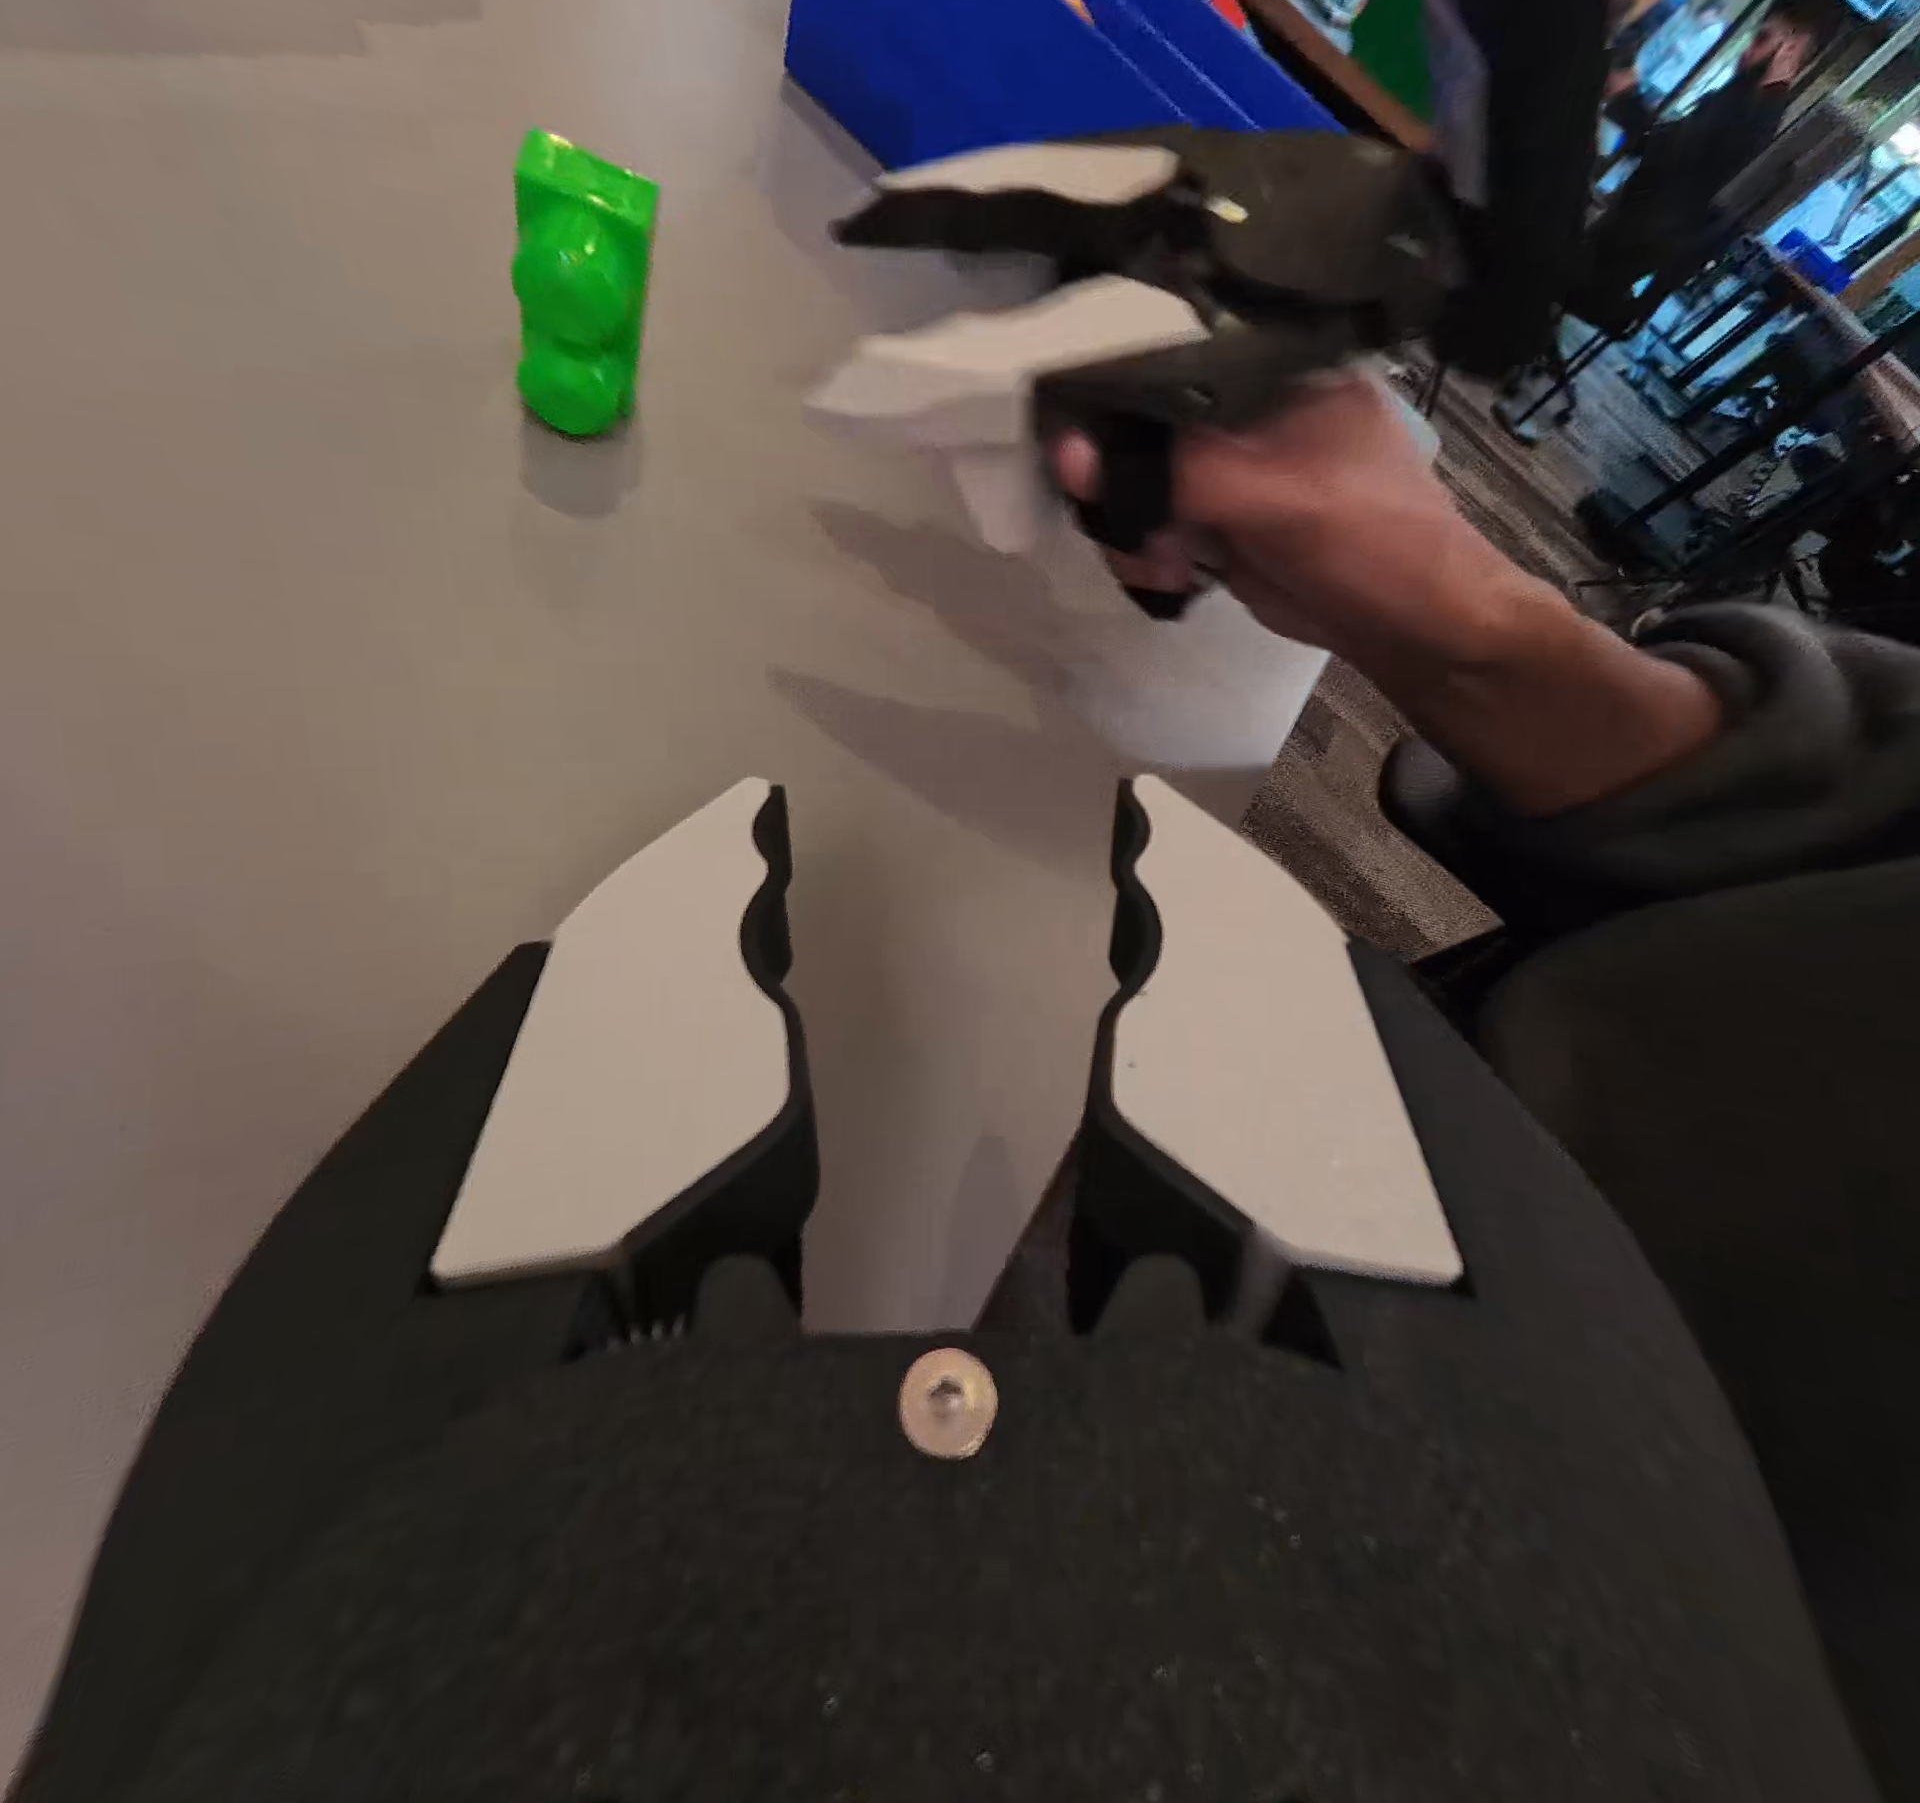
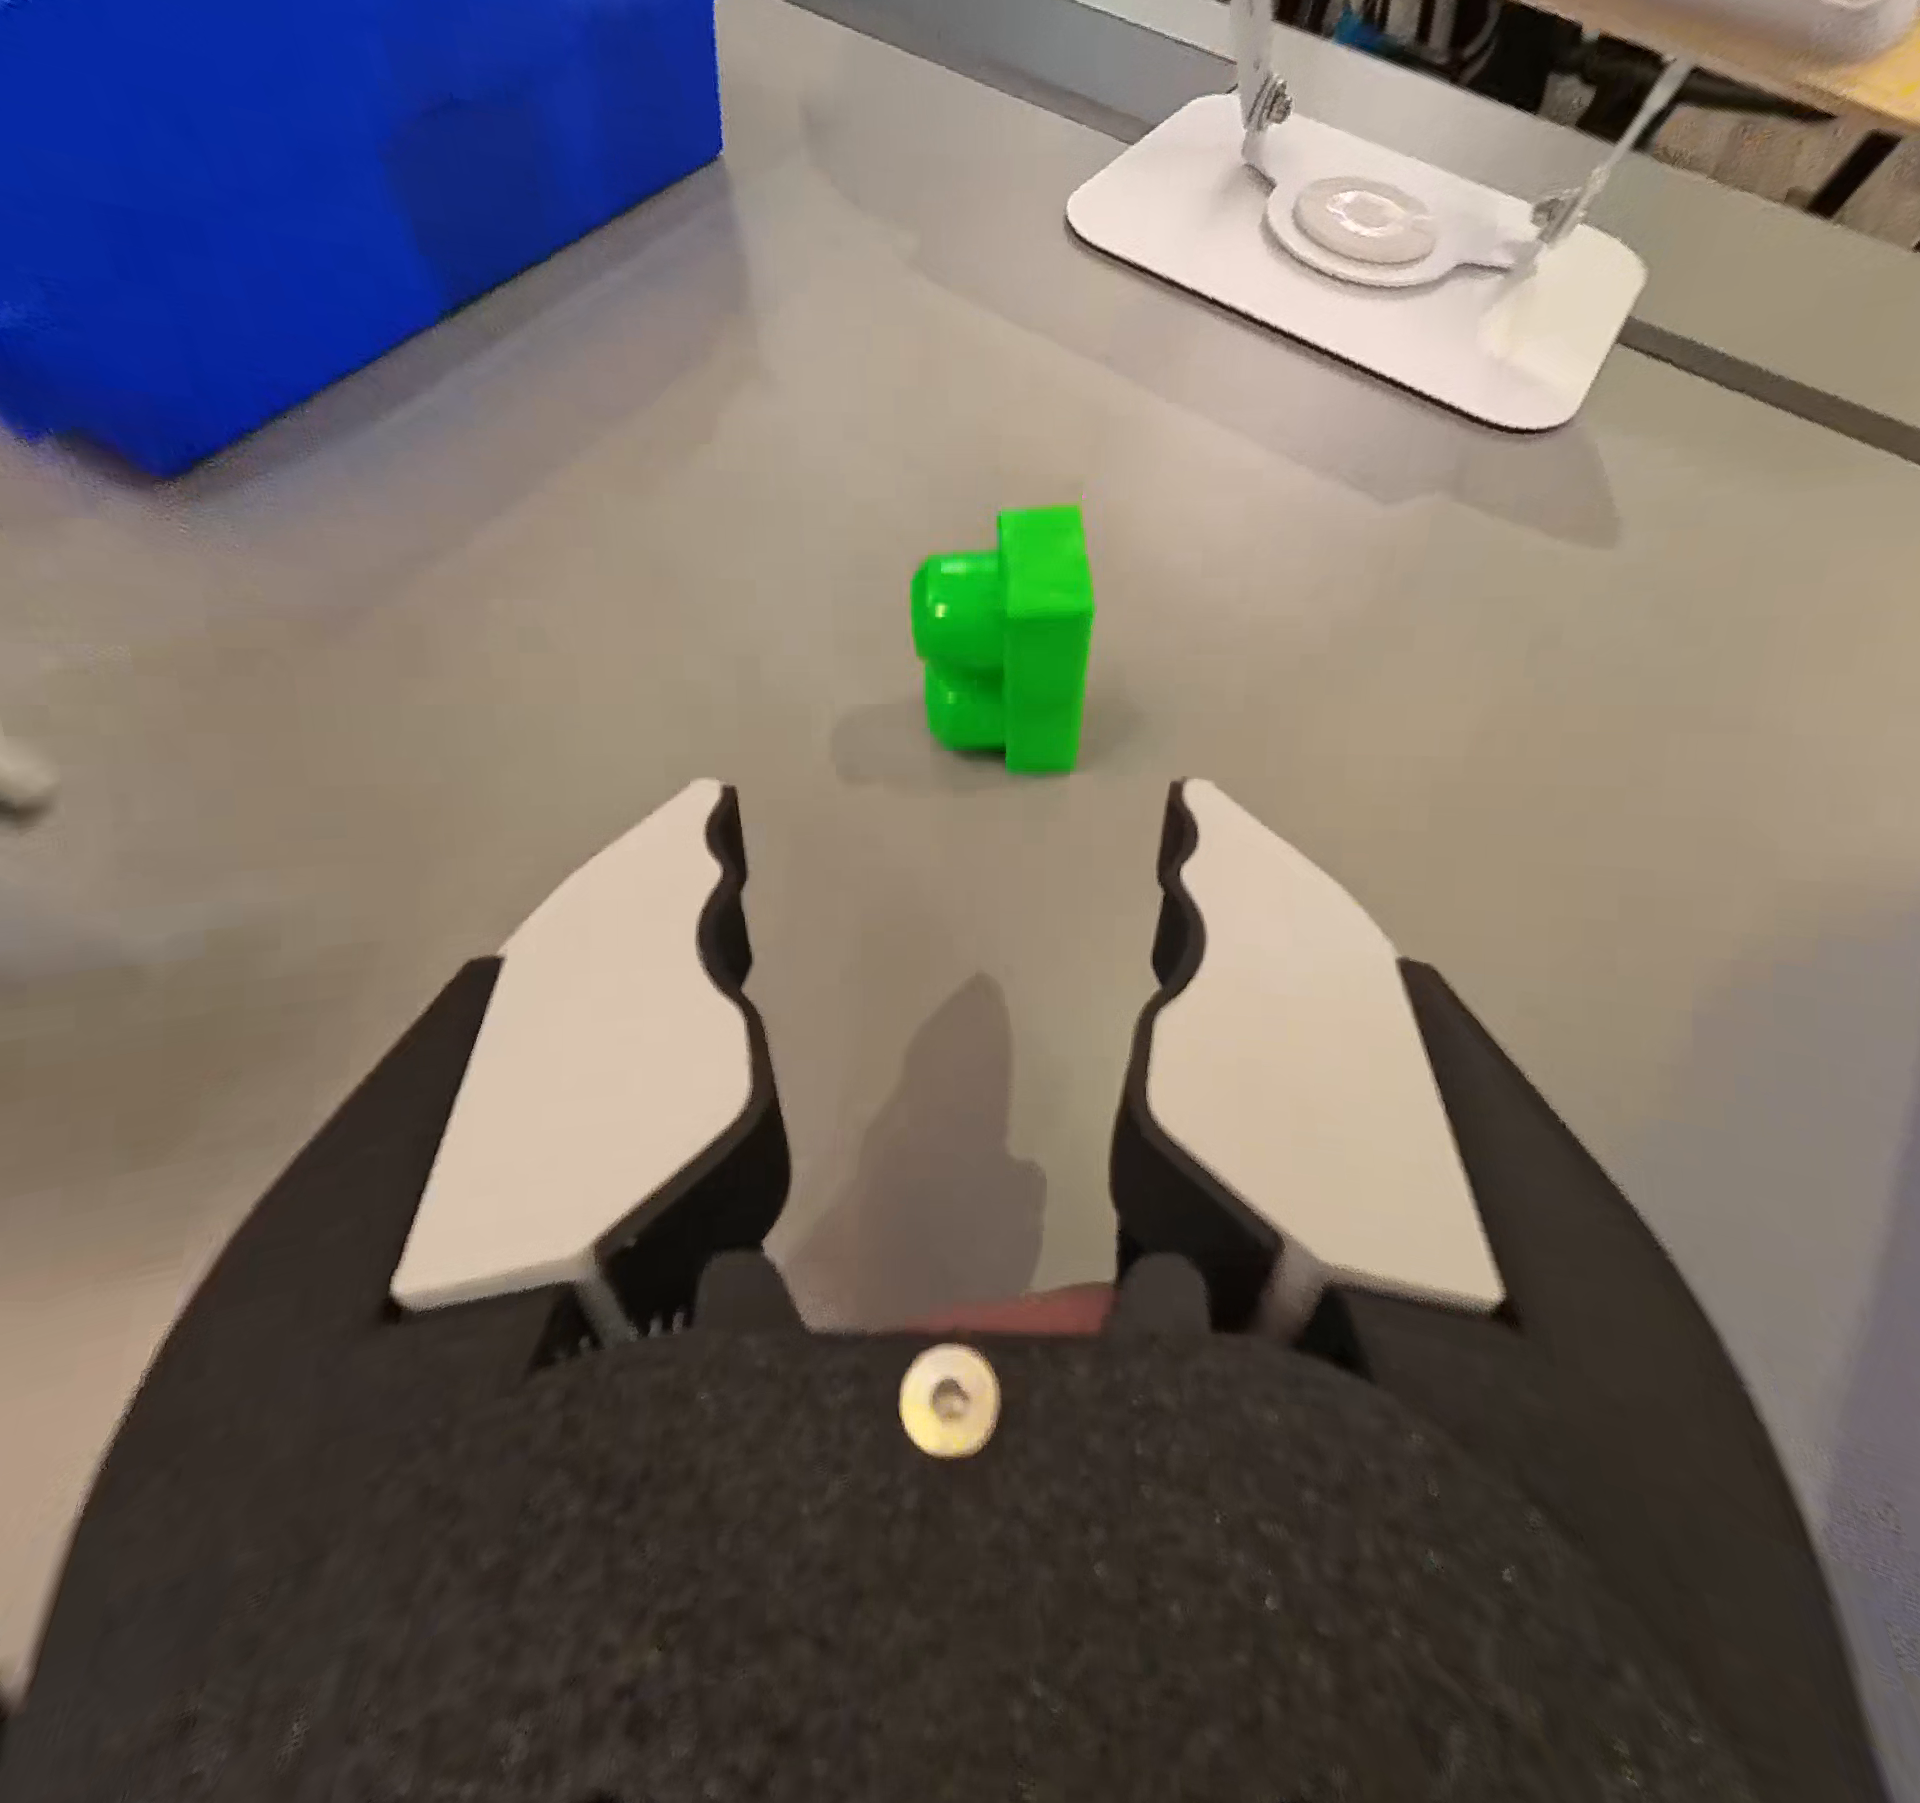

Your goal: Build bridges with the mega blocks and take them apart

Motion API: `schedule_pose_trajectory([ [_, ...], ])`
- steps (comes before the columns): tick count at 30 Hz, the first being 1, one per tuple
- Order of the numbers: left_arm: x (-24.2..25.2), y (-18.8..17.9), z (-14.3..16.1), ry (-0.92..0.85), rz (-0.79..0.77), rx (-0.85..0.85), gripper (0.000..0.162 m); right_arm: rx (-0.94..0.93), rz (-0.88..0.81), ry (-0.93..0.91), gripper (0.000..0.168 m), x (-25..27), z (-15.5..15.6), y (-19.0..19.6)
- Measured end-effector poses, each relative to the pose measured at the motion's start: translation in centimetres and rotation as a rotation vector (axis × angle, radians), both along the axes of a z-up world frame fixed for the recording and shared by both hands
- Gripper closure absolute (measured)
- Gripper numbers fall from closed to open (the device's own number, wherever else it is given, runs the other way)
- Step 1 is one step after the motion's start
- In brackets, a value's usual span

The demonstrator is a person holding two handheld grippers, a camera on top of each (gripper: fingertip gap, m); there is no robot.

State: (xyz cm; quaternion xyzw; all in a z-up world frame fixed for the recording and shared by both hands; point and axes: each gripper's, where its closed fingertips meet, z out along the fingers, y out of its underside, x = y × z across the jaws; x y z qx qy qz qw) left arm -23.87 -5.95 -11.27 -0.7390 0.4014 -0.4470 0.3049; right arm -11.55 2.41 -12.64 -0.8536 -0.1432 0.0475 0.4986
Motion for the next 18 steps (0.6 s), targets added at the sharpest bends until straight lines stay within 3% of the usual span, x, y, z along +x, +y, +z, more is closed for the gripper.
schedule_pose_trajectory([
  [7, -1.7, -1.9, -1.1, 0.014, -0.016, 0.039, 0.104, -0.079, -0.061, -0.079, 0.09, -0.1, -3.1, 6.6],
  [8, -1.7, -2.1, -1.3, 0.012, -0.025, 0.026, 0.104, -0.101, -0.04, -0.09, 0.122, -0.3, -3.6, 6.8],
  [10, -1.7, -2.3, -1.7, 0.017, -0.033, 0.016, 0.104, -0.089, -0.033, -0.097, 0.123, -0.3, -3.2, 6.9],
  [13, -2.0, -2.2, -2.2, 0.038, -0.031, 0.033, 0.105, 0.021, 0.004, -0.114, 0.123, -0.2, 0.0, 5.7],
  [18, -2.2, -1.8, -1.2, 0.013, -0.033, 0.05, 0.106, 0.177, 0.019, -0.125, 0.123, 2.2, 8.4, 1.7],
])
